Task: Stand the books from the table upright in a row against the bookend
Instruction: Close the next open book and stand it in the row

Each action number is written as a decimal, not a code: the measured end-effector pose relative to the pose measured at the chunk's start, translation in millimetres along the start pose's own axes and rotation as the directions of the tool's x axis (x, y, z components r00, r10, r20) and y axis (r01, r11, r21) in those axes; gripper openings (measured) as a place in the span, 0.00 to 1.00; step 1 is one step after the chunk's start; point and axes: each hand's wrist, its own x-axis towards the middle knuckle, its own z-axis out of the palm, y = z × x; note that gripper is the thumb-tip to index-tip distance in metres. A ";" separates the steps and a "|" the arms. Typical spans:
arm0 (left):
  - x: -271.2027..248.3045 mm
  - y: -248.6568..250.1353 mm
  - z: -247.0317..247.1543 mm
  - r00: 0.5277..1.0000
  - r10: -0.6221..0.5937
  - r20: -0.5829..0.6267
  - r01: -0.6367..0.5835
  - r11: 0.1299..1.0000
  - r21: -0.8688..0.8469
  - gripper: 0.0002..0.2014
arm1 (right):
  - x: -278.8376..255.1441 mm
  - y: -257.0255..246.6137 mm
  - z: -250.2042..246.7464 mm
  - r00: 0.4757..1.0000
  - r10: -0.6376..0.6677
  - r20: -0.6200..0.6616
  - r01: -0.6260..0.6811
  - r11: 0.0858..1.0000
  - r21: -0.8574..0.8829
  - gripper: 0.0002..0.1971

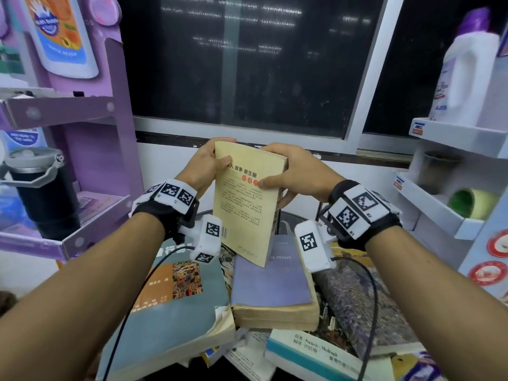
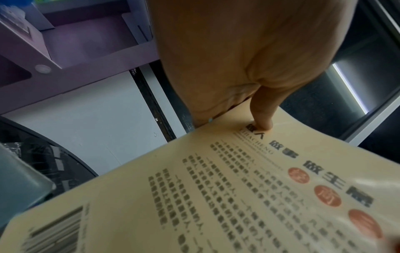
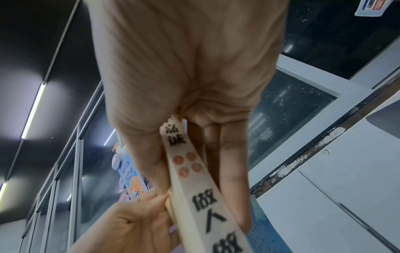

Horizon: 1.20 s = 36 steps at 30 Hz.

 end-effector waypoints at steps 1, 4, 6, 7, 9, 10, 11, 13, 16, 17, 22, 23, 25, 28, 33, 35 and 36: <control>1.7 -1.0 0.9 1.000 0.000 0.002 0.000 1.000 0.015 0.16 | 0.6 1.5 0.9 1.000 -0.007 -0.023 0.006 1.000 -0.020 0.25; 5.0 -4.2 2.3 1.000 -0.002 0.006 0.001 0.999 0.044 0.16 | 1.5 5.9 3.1 0.995 -0.021 -0.093 0.016 0.999 -0.044 0.23; 6.8 -6.5 2.6 1.000 -0.005 0.000 0.005 0.999 0.047 0.14 | 3.3 8.0 3.2 0.991 -0.022 -0.131 0.017 0.999 -0.041 0.21; 7.9 -8.5 1.8 1.000 -0.009 -0.012 0.010 0.999 0.051 0.14 | 4.8 8.9 3.2 0.989 -0.021 -0.147 0.015 0.999 -0.041 0.20; 11.2 -14.3 -1.5 0.998 -0.024 -0.056 0.028 0.996 0.080 0.17 | 8.8 11.7 4.1 0.984 -0.012 -0.180 0.005 0.999 -0.043 0.19; 13.3 -18.3 -4.0 0.996 -0.033 -0.084 0.042 0.994 0.102 0.19 | 11.2 13.7 4.7 0.981 -0.008 -0.196 -0.001 0.999 -0.047 0.18; 15.3 -22.5 -6.2 0.993 -0.040 -0.109 0.053 0.991 0.123 0.20 | 14.1 16.0 5.5 0.977 -0.002 -0.213 -0.008 0.999 -0.048 0.18; 20.2 -31.2 -11.0 0.987 -0.055 -0.149 0.076 0.987 0.143 0.19 | 21.0 20.4 6.7 0.968 0.009 -0.250 -0.020 0.999 -0.041 0.17; 29.2 -44.2 -16.1 0.983 -0.094 -0.156 0.119 0.981 0.154 0.19 | 33.8 28.1 8.8 0.954 0.033 -0.298 -0.041 0.999 -0.021 0.15; 32.0 -48.1 -16.8 0.983 -0.107 -0.150 0.131 0.978 0.161 0.19 | 38.5 30.4 9.6 0.950 0.043 -0.310 -0.049 0.999 -0.011 0.14; 45.8 -61.5 -18.7 0.974 -0.172 -0.145 0.195 0.967 0.166 0.17 | 65.7 36.7 15.4 0.937 0.079 -0.340 -0.085 0.996 -0.002 0.13; 48.3 -62.4 -18.5 0.972 -0.187 -0.144 0.210 0.964 0.163 0.17 | 71.1 37.0 17.0 0.937 0.081 -0.340 -0.089 0.996 -0.008 0.13; 53.8 -63.8 -18.3 0.966 -0.221 -0.135 0.241 0.958 0.155 0.17 | 81.9 37.3 20.6 0.938 0.086 -0.336 -0.100 0.995 -0.025 0.12; 59.9 -65.1 -19.1 0.957 -0.272 -0.106 0.285 0.947 0.146 0.16 | 97.5 37.8 26.4 0.939 0.090 -0.332 -0.110 0.993 -0.043 0.11; 65.7 -68.7 -21.1 0.940 -0.333 -0.074 0.338 0.938 0.080 0.17 | 118.6 42.7 38.7 0.940 0.090 -0.328 -0.128 0.987 -0.096 0.13; 66.5 -70.0 -21.6 0.941 -0.332 -0.074 0.336 0.940 0.061 0.17 | 124.9 48.4 45.6 0.942 0.096 -0.321 -0.142 0.982 -0.123 0.16; 66.7 -70.4 -21.7 0.942 -0.328 -0.075 0.333 0.941 0.060 0.17 | 127.3 51.6 49.0 0.941 0.103 -0.322 -0.150 0.981 -0.126 0.17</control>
